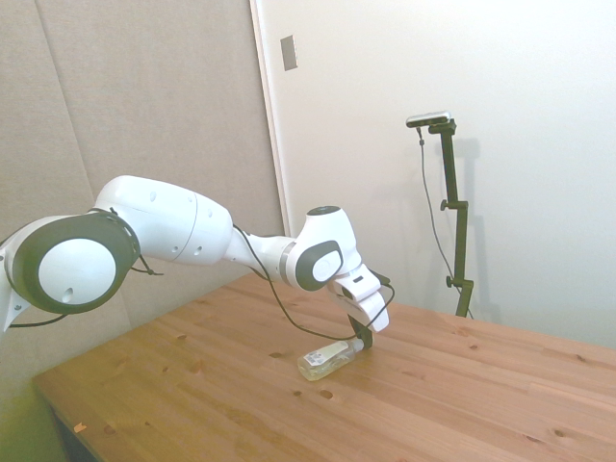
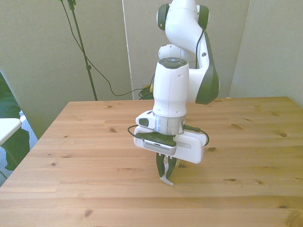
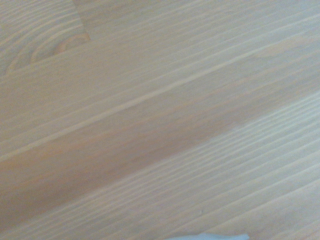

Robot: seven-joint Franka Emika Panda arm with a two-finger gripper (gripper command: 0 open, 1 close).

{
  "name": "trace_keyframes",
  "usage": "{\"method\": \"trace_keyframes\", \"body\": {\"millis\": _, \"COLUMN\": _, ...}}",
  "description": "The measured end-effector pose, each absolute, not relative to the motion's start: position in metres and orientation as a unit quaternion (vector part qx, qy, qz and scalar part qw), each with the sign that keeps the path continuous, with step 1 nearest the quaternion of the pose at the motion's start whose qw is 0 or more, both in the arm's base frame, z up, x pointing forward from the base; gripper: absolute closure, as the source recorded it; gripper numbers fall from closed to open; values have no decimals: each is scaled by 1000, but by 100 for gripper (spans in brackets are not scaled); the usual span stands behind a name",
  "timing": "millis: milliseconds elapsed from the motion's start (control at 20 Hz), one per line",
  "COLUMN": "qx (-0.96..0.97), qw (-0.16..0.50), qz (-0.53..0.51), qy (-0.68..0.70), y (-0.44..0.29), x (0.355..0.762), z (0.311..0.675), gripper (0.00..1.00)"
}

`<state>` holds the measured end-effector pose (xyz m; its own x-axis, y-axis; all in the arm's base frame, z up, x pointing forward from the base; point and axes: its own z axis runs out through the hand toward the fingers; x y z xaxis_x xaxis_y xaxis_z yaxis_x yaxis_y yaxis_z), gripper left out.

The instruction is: Stand the sanitizer

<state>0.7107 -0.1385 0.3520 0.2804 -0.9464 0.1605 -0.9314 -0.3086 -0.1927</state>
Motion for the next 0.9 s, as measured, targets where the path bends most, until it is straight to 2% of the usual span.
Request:
{"method": "trace_keyframes", "body": {"millis": 200, "qx": -796, "qw": 41, "qz": -150, "qy": 585, "y": -122, "x": 712, "z": 358, "gripper": 100}}
{"method": "trace_keyframes", "body": {"millis": 300, "qx": -792, "qw": 47, "qz": -196, "qy": 576, "y": -102, "x": 706, "z": 374, "gripper": 100}}
{"method": "trace_keyframes", "body": {"millis": 550, "qx": -769, "qw": 55, "qz": -298, "qy": 562, "y": -52, "x": 661, "z": 431, "gripper": 100}}
{"method": "trace_keyframes", "body": {"millis": 900, "qx": -728, "qw": 55, "qz": -394, "qy": 559, "y": -21, "x": 615, "z": 455, "gripper": 100}}
